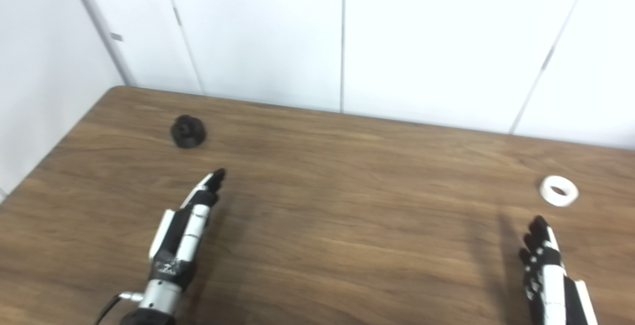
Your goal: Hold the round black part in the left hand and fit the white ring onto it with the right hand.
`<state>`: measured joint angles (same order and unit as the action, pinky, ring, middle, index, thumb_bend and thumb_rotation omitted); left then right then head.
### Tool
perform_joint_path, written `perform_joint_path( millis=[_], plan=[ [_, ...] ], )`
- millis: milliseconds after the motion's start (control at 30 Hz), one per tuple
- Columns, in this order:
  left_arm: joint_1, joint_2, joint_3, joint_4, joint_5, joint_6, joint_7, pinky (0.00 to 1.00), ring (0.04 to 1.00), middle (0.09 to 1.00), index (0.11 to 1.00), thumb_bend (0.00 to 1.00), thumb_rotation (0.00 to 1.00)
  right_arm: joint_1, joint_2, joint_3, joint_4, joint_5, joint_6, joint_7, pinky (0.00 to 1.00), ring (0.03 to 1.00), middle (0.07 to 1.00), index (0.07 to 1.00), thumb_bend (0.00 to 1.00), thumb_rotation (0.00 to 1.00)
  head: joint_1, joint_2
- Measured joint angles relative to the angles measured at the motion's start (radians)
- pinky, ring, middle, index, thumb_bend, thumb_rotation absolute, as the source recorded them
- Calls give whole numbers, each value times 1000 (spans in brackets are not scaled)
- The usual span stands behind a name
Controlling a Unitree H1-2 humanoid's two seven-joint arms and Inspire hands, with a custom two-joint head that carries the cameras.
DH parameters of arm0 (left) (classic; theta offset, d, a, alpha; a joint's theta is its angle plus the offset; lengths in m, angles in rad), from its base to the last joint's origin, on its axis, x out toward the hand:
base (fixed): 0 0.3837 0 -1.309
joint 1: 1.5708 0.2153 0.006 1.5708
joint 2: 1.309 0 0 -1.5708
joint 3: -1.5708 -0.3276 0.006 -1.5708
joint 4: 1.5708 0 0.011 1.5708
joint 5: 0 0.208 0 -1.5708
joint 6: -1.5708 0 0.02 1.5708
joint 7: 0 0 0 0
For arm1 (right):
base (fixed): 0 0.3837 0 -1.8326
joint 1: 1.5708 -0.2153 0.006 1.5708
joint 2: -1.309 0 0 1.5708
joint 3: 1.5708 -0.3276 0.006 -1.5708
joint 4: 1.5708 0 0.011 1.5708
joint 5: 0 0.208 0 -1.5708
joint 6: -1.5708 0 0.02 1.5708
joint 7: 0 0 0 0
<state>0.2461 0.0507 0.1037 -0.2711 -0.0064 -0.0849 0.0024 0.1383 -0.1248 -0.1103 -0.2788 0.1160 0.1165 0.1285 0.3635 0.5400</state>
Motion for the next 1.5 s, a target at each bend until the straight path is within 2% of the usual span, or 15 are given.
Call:
perform_joint_path(
  millis=[200,367,533,600,833,1000,1133,1300,1500],
  plan=[
    [-1,-1,-12,21,3,-4,6,1000,1000,974,934,547,848,0,0,1,4,8,-1,16,1000,1000,1000,1000,576,1000,-2,-6],
    [-1,-1,-16,29,15,-5,17,1000,1000,987,950,530,834,0,0,2,12,7,-9,19,1000,1000,1000,1000,591,1000,-3,-23],
    [-2,-1,-30,34,69,-6,29,1000,994,977,944,555,638,-1,0,3,38,5,-50,22,1000,1000,1000,1000,598,1000,-2,-43],
    [-1,-3,-34,39,98,-8,39,1000,997,979,945,574,529,-2,0,4,51,6,-69,26,1000,1000,1000,1000,606,1000,-5,-54],
    [2,-7,-41,7,156,5,70,974,968,959,933,677,389,-3,0,5,85,6,-121,34,1000,1000,998,982,641,1000,0,-75],
    [1,-5,-17,-80,174,86,80,974,962,953,923,791,295,-3,1,4,91,-5,-130,19,1000,966,949,940,623,1000,12,-89],
    [-6,3,6,-102,197,157,81,992,953,937,917,866,270,-4,2,4,92,-10,-133,9,991,955,936,933,605,1000,12,-92],
    [-25,17,40,-161,244,221,81,994,954,929,915,905,270,-3,4,5,93,-19,-136,-3,981,950,935,934,591,1000,14,-94],
    [-55,44,74,-161,284,268,79,962,937,915,900,919,285,-3,4,5,96,-20,-132,-8,978,944,925,926,651,1000,17,-94]
  ],
)
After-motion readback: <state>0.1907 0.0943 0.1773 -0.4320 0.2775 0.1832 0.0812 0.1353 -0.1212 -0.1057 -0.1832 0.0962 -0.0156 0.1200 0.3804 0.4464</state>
